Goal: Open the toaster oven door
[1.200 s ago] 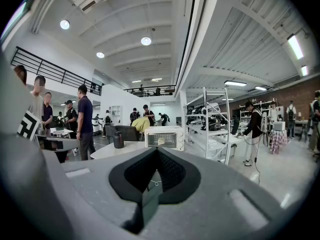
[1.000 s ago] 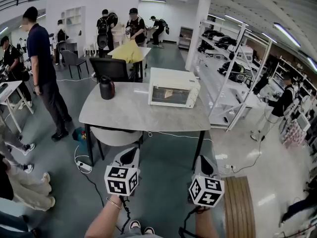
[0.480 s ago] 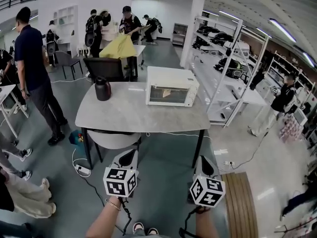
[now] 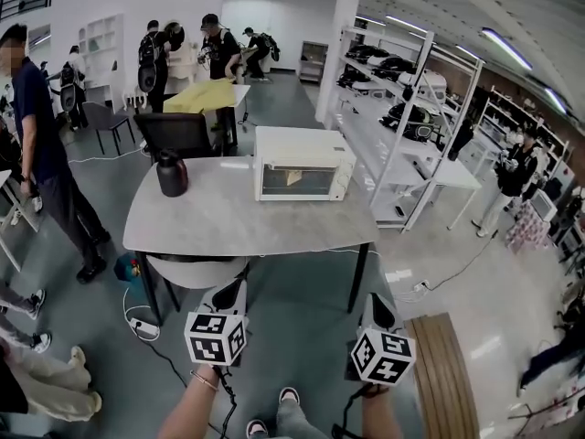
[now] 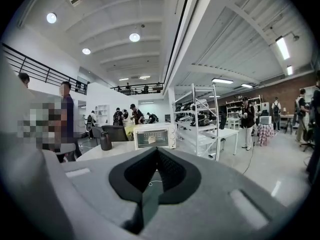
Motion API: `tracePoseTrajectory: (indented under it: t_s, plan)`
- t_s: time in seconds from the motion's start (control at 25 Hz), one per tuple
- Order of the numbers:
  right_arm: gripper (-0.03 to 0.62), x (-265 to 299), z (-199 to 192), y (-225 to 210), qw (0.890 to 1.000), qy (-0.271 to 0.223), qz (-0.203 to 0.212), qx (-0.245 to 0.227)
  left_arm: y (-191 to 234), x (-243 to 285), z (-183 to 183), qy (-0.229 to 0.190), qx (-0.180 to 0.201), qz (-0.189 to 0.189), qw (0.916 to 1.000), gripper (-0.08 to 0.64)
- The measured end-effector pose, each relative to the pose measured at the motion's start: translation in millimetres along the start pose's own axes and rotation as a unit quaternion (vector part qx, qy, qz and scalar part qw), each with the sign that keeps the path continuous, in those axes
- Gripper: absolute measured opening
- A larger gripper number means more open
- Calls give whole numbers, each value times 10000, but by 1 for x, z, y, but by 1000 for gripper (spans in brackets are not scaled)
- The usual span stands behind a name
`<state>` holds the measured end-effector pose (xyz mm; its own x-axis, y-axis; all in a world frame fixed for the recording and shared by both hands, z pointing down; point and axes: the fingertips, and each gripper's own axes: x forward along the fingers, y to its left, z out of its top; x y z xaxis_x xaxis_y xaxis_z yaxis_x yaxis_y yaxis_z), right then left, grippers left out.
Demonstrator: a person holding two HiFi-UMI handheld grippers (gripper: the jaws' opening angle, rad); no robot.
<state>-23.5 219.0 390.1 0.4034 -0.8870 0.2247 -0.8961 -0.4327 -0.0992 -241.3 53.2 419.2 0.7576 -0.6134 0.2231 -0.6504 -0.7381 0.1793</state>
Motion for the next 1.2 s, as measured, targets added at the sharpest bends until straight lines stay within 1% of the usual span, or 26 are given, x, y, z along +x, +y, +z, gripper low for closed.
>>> tracePoseTrajectory:
  t_s: [0.2,0.36,0.64,0.8,1.0,1.2]
  plan:
    - [5,39,8,-17,10000,-46,-10,25,1,43,3,43,16,-6,10000,3]
    - [5,83,21,-30,10000,-53,37,-12,7,87,15,19,-1,41,10000,3]
    - [5,166,60,-66,9996,-118,231,-146,8,169,49,-135,-71,238,9996,3]
    - [5,213,77,-86,9992,-157,336,-159,10,214,60,-168,-127,370,9991,3]
    - [5,257,85,-104,9988,-168,458,-95,11,252,68,-160,-83,492,9986,3]
    - [5,287,81,-109,9982,-53,596,-39,16,276,69,-73,-70,624,9980,3]
